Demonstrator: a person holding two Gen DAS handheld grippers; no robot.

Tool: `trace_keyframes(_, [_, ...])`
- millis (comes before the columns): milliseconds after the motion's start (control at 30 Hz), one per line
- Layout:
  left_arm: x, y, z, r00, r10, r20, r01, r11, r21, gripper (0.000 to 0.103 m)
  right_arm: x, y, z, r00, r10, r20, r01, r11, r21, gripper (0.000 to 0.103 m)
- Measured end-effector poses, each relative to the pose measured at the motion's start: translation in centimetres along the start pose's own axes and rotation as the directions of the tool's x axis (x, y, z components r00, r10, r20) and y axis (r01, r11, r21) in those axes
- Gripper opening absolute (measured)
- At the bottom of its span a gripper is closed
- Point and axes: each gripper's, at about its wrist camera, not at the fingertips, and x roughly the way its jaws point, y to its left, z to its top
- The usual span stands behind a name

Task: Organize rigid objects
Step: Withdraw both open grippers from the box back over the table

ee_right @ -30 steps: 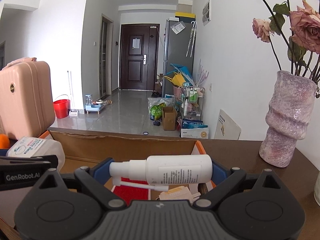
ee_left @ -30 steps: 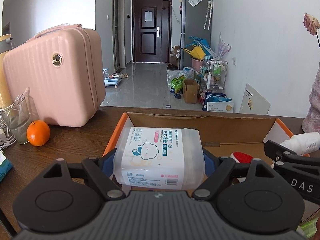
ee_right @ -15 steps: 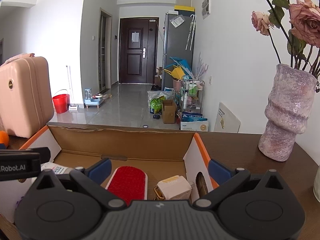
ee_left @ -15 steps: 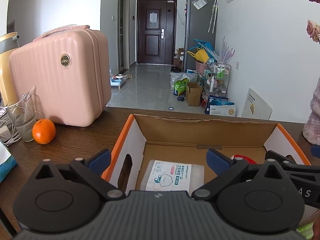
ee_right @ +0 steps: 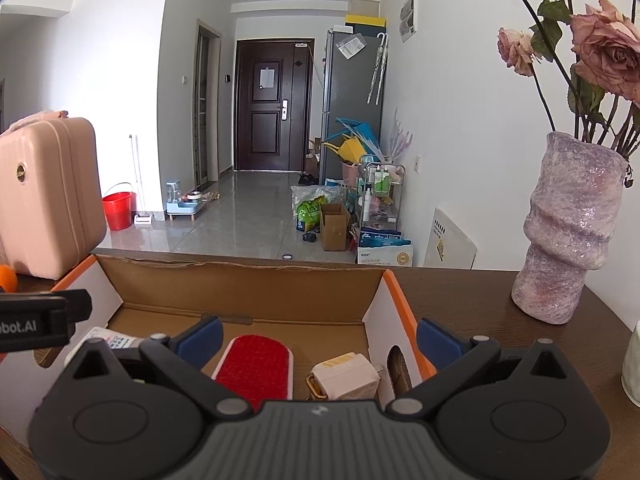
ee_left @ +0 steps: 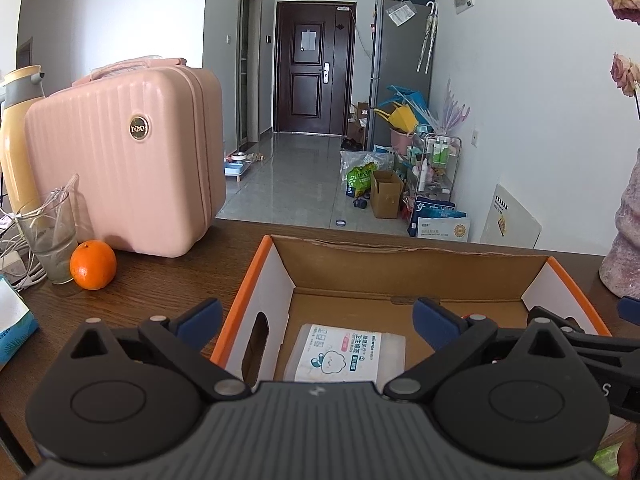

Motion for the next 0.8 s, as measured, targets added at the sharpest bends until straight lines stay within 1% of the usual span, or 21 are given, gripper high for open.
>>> trace_keyframes(333, [-2.6,1.3,-0.4,1.0,-0.005,0.021,0.005,1.0,-0.017,0.103,-2.8,-0.4,-0.5,0.999,0.001,0.036,-0.001,1.0,0.002,0.103])
trace_keyframes(633, [-5.5,2.7,-1.9,0.999,-0.015,0.029,0.015,1.0,-0.005,0.103,-6.9,0.2,-1.9,0.997,0.031,0.07,-0.03,0.999,-0.017,0.103])
trace_keyframes(800, [-7.6,3.5,-2.9,0.999,-0.021,0.046,0.02,1.0,0.013,0.103,-9.4,0.7,-2.8,0.995,0.045,0.09,-0.043,0.999,-0.027,0.103])
